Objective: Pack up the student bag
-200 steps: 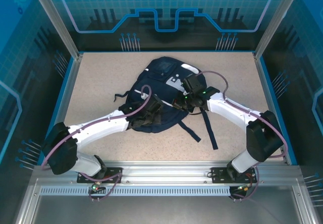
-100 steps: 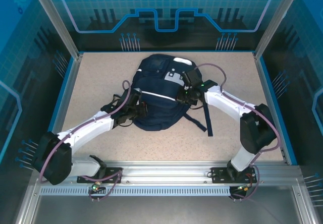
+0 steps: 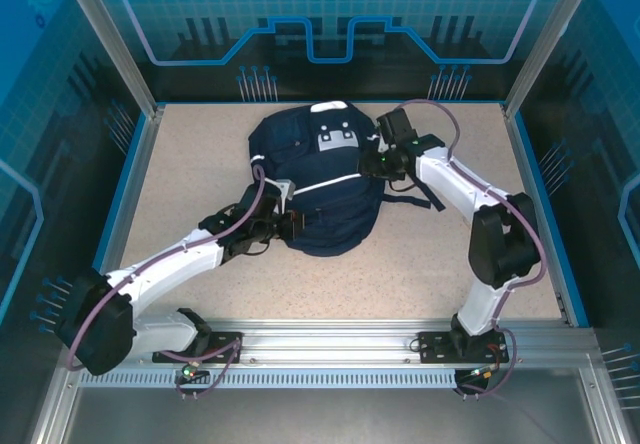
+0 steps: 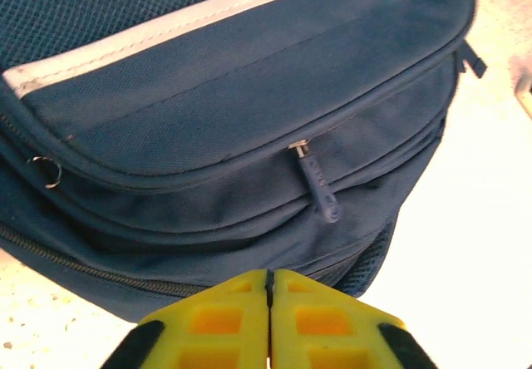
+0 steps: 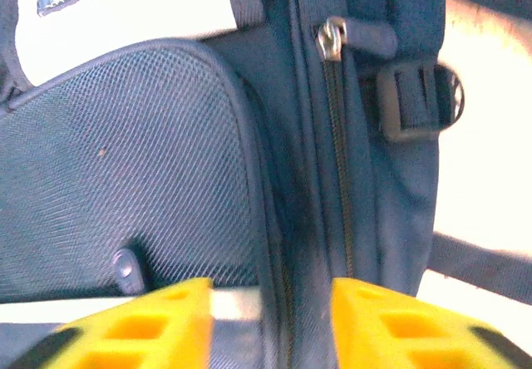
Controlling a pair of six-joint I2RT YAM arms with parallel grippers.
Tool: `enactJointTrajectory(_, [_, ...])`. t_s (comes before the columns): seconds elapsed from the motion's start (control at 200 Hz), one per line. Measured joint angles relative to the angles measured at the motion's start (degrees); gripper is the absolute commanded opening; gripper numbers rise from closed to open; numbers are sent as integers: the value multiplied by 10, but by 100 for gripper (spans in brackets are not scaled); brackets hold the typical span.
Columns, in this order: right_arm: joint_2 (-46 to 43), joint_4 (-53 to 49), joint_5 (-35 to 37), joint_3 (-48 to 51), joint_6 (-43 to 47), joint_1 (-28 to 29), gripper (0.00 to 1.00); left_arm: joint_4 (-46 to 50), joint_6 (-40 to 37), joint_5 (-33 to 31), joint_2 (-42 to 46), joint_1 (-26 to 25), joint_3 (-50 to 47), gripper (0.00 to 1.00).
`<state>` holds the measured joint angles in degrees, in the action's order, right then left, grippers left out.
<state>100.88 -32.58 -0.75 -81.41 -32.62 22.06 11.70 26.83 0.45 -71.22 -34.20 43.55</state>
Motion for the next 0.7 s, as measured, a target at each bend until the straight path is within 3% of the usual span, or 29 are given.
enactJointTrajectory(0.11, [-49, 3, -40, 53, -29, 2, 58, 0, 29, 9, -9, -2, 0, 43])
enactJointTrajectory(0.21, [-88, 11, -73, 97, -60, 8, 60, -2, 62, 14, -23, -19, 5, 47])
enactJointTrajectory(0.375, [-104, 29, -105, 125, -112, 28, 60, 0, 110, 8, -84, -47, 48, 47])
enactJointTrajectory(0.7, [-102, 54, -109, 132, -181, 31, 59, 9, 151, -26, -155, -51, 112, 40])
